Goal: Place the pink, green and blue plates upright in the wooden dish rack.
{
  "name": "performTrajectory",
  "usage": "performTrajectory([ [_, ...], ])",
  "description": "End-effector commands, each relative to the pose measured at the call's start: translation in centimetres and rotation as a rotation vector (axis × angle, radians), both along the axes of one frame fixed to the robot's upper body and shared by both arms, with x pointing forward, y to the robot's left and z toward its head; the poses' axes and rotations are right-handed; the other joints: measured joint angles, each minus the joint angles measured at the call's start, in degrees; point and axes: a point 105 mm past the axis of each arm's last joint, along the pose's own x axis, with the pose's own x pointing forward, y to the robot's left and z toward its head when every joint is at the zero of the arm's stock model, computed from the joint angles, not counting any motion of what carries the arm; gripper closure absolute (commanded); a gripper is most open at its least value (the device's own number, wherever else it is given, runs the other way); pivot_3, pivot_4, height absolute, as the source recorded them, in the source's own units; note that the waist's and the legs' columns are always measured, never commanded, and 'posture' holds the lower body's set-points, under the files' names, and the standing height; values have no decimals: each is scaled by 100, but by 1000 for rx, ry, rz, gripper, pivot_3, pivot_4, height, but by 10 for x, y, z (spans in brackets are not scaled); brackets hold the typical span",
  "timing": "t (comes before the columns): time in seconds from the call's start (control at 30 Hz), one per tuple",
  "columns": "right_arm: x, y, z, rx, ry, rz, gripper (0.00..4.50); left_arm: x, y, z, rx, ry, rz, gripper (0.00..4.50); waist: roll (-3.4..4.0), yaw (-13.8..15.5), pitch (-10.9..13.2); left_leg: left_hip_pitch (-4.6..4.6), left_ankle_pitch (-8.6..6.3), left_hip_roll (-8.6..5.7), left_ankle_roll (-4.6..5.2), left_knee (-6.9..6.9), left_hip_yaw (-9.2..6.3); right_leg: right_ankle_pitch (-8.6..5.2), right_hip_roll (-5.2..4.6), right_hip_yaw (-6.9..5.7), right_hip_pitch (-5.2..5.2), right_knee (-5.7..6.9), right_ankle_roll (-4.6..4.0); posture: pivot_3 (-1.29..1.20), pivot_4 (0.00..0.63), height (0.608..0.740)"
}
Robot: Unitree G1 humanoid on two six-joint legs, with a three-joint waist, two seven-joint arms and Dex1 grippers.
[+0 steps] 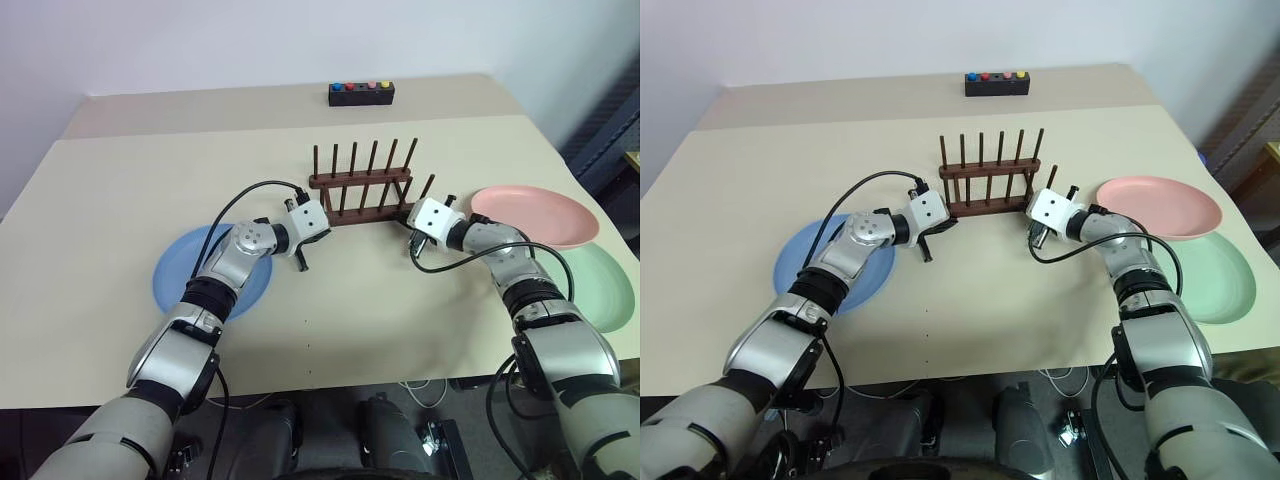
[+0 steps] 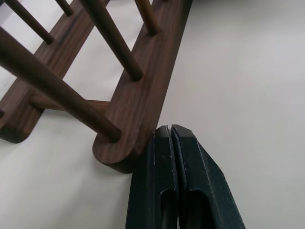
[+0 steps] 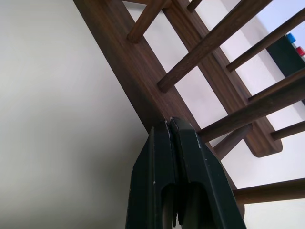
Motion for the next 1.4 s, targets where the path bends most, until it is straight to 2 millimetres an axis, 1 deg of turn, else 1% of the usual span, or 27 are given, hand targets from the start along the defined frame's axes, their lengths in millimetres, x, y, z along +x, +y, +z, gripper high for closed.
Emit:
performTrajectory([
  [0.03,-6,2,16,87,12,62,4500,-15,-8,27,-157,50,-91,4452,0,1,1,-4,0,0,0,0,0,0,0,0,-5,1,0,0,150,740],
  [0.13,-14,-4,27,173,71,98,4500,-31,-6,40,-207,95,-131,4452,1,6,1,-11,0,1,-1,-1,-1,-1,-3,0,-10,1,1,0,150,740],
  [0.2,-21,-6,34,235,116,122,3950,-44,-7,54,-281,152,-171,4500,2,8,2,-16,0,1,0,-1,-1,-1,-3,0,-13,0,1,0,150,740],
  [0.23,-26,-6,40,272,125,136,3618,-47,-6,62,-319,157,-177,4239,2,18,2,-16,0,1,0,0,-2,-1,-4,1,-14,1,1,0,150,740],
  [0.3,-31,-6,51,345,110,135,2705,-57,-5,75,-372,180,-203,3680,2,30,2,-17,-1,2,2,3,-6,-1,-9,0,-15,1,0,0,150,740],
  [0.33,-32,-8,57,380,77,115,2143,-63,-4,79,-381,188,-219,3170,2,29,2,-17,-6,2,10,3,-7,-1,-10,0,-15,1,0,0,150,740],
  [0.37,-33,-10,62,415,49,90,1696,-66,-2,81,-387,189,-223,2739,2,29,1,-17,-10,2,16,3,-8,-1,-11,0,-15,1,0,0,150,740],
  [0.43,-32,-21,63,459,62,-38,697,-61,8,88,-437,161,-160,1706,2,39,1,-16,-9,2,14,2,-8,-1,-12,0,-16,1,0,0,150,740],
  [0.47,-31,-25,58,467,118,-102,107,-57,13,89,-443,147,-127,1137,2,44,1,-16,-8,2,13,2,-8,-1,-12,0,-16,1,0,0,150,740],
  [0.5,-33,-26,54,473,173,-137,0,-53,19,88,-431,121,-86,623,2,48,1,-16,-7,2,12,3,-9,-1,-12,0,-16,1,0,0,150,740],
  [0.53,-36,-25,54,483,203,-151,0,-51,22,88,-423,103,-63,185,2,50,1,-16,-6,2,9,3,-9,-1,-13,0,-17,2,0,0,150,740],
  [0.57,-39,-24,56,503,224,-160,0,-50,24,90,-432,91,-50,52,2,52,1,-16,-6,2,9,3,-9,-1,-13,0,-17,2,-1,0,150,740],
  [0.63,-42,-27,62,517,248,-201,0,-49,26,96,-462,69,-37,52,2,58,2,-18,-6,2,10,2,-9,-1,-13,0,-18,2,-1,0,150,740],
  [0.7,-43,-29,77,617,260,-226,0,-51,26,104,-513,71,-43,52,2,66,2,-22,-9,0,14,3,-8,-1,-15,0,-21,1,-1,0,150,740],
  [0.77,-43,-25,92,694,239,-256,0,-53,27,107,-545,91,-52,52,2,70,2,-22,-9,1,16,3,-9,-1,-16,-1,-21,1,-1,0,150,740],
  [0.83,-42,-19,99,739,231,-280,0,-53,27,106,-539,104,-50,52,2,61,2,-25,-11,1,19,1,-10,-1,-15,0,-23,1,-1,0,150,740],
  [0.87,-44,-15,105,815,260,-265,0,-51,30,104,-532,105,-32,52,2,56,2,-24,-11,1,19,0,-10,-1,-15,0,-23,1,-1,0,150,740],
  [0.93,-44,-15,123,924,248,-230,0,-51,33,104,-527,109,-25,52,2,48,2,-24,-11,2,19,-2,-10,-1,-13,0,-24,1,-1,0,150,740],
  [1.0,-46,-20,139,934,207,-166,0,-55,37,104,-520,121,-41,52,3,48,3,-26,-12,2,19,-2,-9,-1,-14,0,-27,1,-1,0,150,740],
  [1.03,-44,-26,147,947,170,-177,0,-57,38,104,-516,130,-51,52,4,56,3,-28,-12,1,20,-2,-8,-1,-14,0,-29,1,-1,0,150,740],
  [1.1,-41,-38,155,916,124,-223,0,-60,43,104,-501,131,-70,52,4,67,3,-30,-12,-1,21,-2,-8,-1,-14,-1,-28,0,-1,0,150,740],
  [1.13,-41,-44,159,873,81,-247,0,-63,46,105,-503,144,-85,52,4,72,3,-30,-12,-2,21,-1,-8,-1,-15,-1,-28,0,-1,0,150,740],
  [1.2,-45,-44,164,776,40,-229,0,-70,51,107,-493,152,-120,52,3,65,3,-31,-13,-2,21,-2,-8,-1,-16,-3,-28,-2,-1,0,150,740],
  [1.27,-48,-43,161,666,19,-224,0,-76,55,108,-485,166,-147,52,3,41,3,-31,-13,-2,21,-5,-7,-1,-15,-2,-30,-4,-1,0,150,740],
  [1.33,-53,-48,150,534,86,-209,0,-85,61,107,-459,196,-196,52,4,36,3,-31,-13,0,21,-8,-5,-1,-14,-2,-32,-3,-1,0,150,740],
  [1.4,-60,-63,126,280,172,-267,0,-90,68,106,-447,239,-219,52,7,50,5,-31,-12,1,21,-10,-5,-2,-14,-1,-32,-5,-1,0,150,740],
])
